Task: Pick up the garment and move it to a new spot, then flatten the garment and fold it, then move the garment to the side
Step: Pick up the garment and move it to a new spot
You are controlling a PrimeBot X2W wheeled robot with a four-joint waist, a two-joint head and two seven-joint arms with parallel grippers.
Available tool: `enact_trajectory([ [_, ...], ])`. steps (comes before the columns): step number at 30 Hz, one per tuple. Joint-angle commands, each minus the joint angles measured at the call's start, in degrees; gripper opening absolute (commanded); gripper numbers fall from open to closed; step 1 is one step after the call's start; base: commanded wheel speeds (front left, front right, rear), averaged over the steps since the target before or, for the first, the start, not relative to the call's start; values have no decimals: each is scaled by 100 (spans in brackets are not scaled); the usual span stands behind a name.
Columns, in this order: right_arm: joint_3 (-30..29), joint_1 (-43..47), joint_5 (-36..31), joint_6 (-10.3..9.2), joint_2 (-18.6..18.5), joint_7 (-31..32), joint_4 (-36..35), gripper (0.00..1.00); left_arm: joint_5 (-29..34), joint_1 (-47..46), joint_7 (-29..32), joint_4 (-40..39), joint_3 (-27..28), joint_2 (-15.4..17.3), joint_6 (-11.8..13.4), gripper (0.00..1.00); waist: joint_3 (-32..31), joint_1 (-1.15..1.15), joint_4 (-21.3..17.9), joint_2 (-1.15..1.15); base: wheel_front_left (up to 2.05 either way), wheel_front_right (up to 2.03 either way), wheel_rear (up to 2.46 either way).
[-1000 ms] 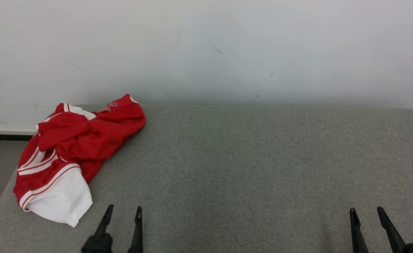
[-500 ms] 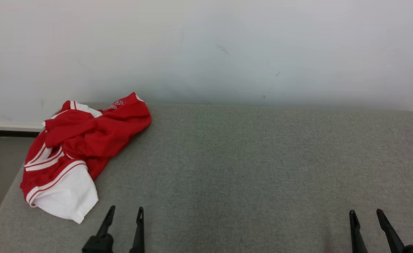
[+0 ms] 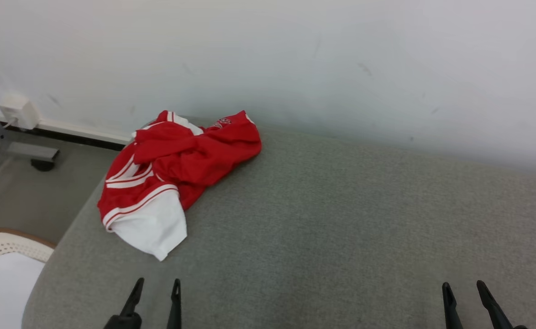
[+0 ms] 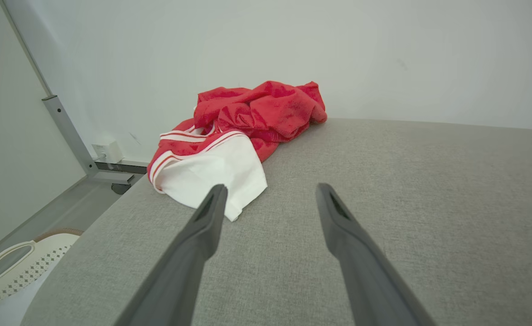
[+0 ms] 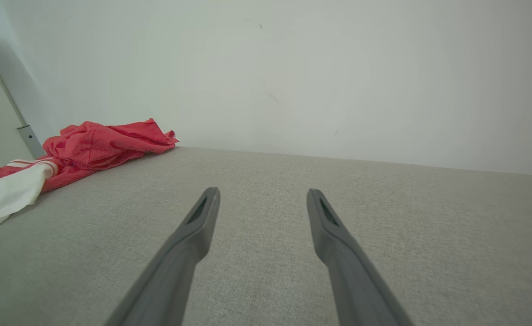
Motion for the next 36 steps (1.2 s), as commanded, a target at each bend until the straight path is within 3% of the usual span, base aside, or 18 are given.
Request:
enact_trajectory([
  [1,20,44,57,4,-13,1,14,100,-15,105,-4,-11,38,52,7,100,6,0,355,0,0,0,0],
  [7,148,-148,41,4,-8,1,7,100,-44,113,-4,-82,126,40,26,100,199,0,703,0,0,0,0],
  [12,220,-295,48,4,-59,1,-5,100,-116,36,-4,-166,218,-8,43,100,382,0,682,0,0,0,0],
  [18,237,-537,72,4,-174,1,-80,100,-231,-624,-4,-221,248,-19,-212,100,852,0,362,0,0,0,0],
  [25,214,-1046,97,4,-338,1,-268,100,-239,-2304,14,204,219,292,-675,100,1770,0,-137,0,0,0,0],
  [31,248,-1504,142,3,-371,1,-422,100,-195,-3779,555,977,157,707,-1042,100,2457,0,-550,0,0,0,0],
  [36,267,-1698,180,3,-325,1,-448,100,-93,-4456,1146,1656,119,1006,-1067,100,2728,0,-794,0,0,0,0],
])
